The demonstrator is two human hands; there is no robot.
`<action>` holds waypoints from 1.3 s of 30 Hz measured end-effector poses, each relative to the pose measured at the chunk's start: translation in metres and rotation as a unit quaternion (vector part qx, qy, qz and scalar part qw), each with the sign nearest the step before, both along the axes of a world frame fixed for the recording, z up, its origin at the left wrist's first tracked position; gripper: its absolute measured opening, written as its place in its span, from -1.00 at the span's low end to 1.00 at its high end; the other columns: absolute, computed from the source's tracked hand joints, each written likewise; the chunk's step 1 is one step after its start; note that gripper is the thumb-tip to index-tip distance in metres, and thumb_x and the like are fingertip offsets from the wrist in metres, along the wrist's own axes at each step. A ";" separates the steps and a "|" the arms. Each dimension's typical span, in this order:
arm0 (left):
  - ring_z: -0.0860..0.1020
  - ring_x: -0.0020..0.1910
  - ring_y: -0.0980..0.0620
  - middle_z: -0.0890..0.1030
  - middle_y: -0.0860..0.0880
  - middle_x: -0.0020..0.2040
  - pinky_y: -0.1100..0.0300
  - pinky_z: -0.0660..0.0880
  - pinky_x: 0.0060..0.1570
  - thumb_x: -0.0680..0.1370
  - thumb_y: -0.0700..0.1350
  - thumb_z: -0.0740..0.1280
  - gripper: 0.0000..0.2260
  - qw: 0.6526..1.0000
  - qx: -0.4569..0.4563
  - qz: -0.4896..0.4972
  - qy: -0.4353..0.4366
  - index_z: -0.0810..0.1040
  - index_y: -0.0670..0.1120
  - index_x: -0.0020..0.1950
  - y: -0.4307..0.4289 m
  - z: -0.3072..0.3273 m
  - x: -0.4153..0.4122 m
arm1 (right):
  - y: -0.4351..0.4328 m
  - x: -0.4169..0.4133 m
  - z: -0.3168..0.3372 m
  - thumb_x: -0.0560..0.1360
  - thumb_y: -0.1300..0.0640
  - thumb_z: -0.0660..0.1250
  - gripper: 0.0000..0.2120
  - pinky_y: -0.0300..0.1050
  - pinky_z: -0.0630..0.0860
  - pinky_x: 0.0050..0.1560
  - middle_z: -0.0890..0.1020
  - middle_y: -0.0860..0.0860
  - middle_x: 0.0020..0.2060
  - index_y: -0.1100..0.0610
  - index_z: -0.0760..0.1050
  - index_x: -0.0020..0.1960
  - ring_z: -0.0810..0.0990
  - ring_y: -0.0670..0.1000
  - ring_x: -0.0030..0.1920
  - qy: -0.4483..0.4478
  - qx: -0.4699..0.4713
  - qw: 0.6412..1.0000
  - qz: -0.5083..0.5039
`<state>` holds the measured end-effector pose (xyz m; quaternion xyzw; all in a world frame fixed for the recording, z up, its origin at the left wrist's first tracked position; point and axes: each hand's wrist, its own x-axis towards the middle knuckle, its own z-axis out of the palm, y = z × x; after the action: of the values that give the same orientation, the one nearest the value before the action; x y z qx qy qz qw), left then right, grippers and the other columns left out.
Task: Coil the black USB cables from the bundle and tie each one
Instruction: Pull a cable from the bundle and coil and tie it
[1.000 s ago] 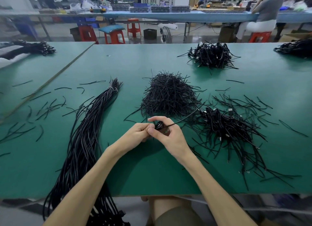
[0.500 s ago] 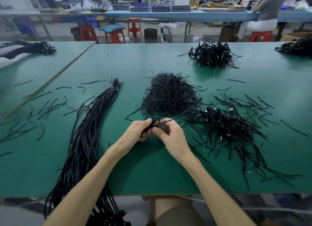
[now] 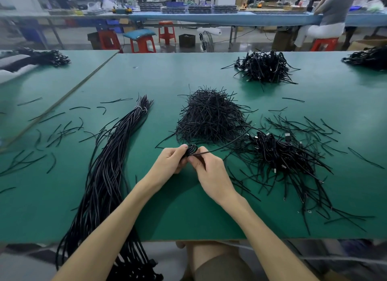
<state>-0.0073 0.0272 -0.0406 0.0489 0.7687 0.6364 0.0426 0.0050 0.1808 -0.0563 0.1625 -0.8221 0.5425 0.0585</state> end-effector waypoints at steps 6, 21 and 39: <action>0.17 -0.46 0.09 0.27 0.08 -0.46 0.27 0.14 -0.45 0.74 -0.06 0.14 -0.55 1.000 0.012 0.004 0.020 0.36 -0.07 -0.36 0.001 -0.001 0.000 | 0.001 0.000 -0.002 0.66 0.14 0.27 -0.83 -0.39 0.38 -0.21 0.60 -0.24 -0.27 0.08 0.61 -0.03 0.55 -0.15 -0.25 0.026 -0.013 1.000 0.002; 0.56 -0.42 -0.14 0.66 -0.17 -0.18 0.12 0.45 -0.25 0.73 -0.06 0.19 -0.77 0.995 0.073 -0.074 -0.002 0.59 -0.13 0.19 -0.011 -0.009 -0.003 | 0.006 -0.001 0.000 0.69 0.13 0.24 -0.74 -0.05 0.44 -0.27 0.62 0.01 -0.32 0.11 0.50 -0.17 0.48 -0.01 -0.35 0.036 -0.084 0.995 -0.048; 0.55 0.24 -0.12 0.59 -0.18 0.28 0.00 0.42 0.38 0.50 -0.25 0.47 -0.57 0.965 0.194 -0.174 -0.016 0.56 -0.16 0.37 -0.017 0.000 0.001 | 0.003 0.003 0.001 0.65 0.29 0.21 -0.73 0.09 0.55 -0.31 0.60 0.14 -0.27 0.10 0.49 -0.20 0.47 0.09 -0.32 -0.016 -0.083 0.996 0.009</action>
<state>-0.0066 0.0098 -0.0411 0.1793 0.6092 0.7568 0.1550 0.0079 0.1842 -0.0549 0.1559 -0.7733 0.6122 0.0542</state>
